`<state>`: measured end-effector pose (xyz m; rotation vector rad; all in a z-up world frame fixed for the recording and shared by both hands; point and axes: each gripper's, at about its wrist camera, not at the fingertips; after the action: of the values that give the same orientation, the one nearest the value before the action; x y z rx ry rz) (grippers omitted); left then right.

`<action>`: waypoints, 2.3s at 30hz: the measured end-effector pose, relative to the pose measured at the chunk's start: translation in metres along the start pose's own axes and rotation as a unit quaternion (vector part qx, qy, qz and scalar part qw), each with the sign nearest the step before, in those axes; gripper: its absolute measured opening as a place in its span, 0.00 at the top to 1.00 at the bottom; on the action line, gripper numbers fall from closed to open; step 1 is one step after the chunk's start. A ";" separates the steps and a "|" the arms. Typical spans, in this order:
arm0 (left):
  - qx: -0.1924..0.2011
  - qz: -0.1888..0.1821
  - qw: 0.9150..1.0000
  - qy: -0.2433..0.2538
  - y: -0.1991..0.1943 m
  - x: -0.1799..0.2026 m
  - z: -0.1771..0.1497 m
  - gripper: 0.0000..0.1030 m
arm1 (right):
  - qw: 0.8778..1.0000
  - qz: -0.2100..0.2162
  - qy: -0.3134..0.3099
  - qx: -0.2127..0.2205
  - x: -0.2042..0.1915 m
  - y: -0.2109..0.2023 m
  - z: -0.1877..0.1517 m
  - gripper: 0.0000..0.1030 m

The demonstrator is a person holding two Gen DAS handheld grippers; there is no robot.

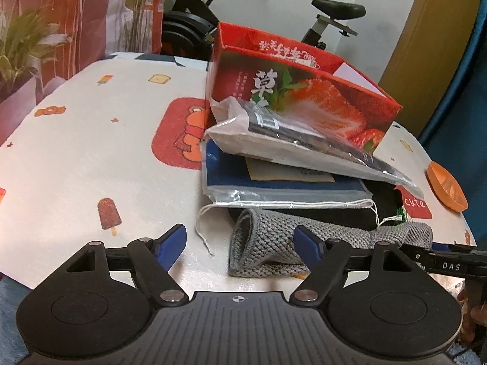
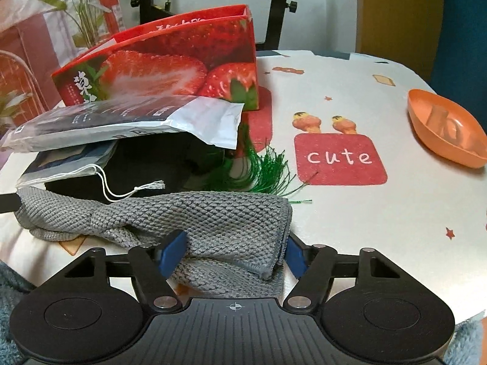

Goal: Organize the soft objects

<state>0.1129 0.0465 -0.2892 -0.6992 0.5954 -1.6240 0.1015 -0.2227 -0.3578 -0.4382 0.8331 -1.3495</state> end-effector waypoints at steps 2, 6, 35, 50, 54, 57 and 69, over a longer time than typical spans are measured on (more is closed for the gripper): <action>0.001 -0.007 1.000 0.005 0.001 0.001 -0.001 0.24 | 1.000 0.002 0.000 0.000 0.000 0.000 0.000 0.41; 0.008 -0.024 0.999 0.026 0.005 0.011 -0.002 0.24 | 1.000 0.003 -0.004 -0.001 -0.001 0.000 0.000 0.42; -0.038 -0.041 0.998 0.018 0.036 0.011 -0.011 0.46 | 1.000 0.014 -0.012 0.001 -0.004 -0.001 -0.001 0.54; -0.033 -0.033 0.998 0.030 0.035 0.014 -0.013 0.37 | 1.000 0.016 -0.010 0.001 -0.003 -0.001 -0.002 0.54; -0.033 -0.034 0.998 0.038 0.036 0.016 -0.012 0.33 | 1.000 0.016 -0.010 0.001 -0.003 -0.001 -0.002 0.54; -0.035 -0.038 0.998 0.032 0.035 0.014 -0.012 0.34 | 1.000 0.017 -0.010 0.001 -0.003 -0.001 -0.002 0.54; -0.023 -0.044 0.997 0.052 0.023 0.021 -0.013 0.83 | 1.000 0.031 0.000 0.006 0.000 -0.008 0.000 0.72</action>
<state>0.1164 0.0222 -0.3122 -0.6867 0.6881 -1.7416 0.0962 -0.2245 -0.3526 -0.4009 0.8313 -1.2965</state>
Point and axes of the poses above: each gripper's, at about its wrist camera, not at the fingertips, and y roughly the way its jaws point, x to its right, z to its top, and after that the axes turned 7 degrees about z, right-handed
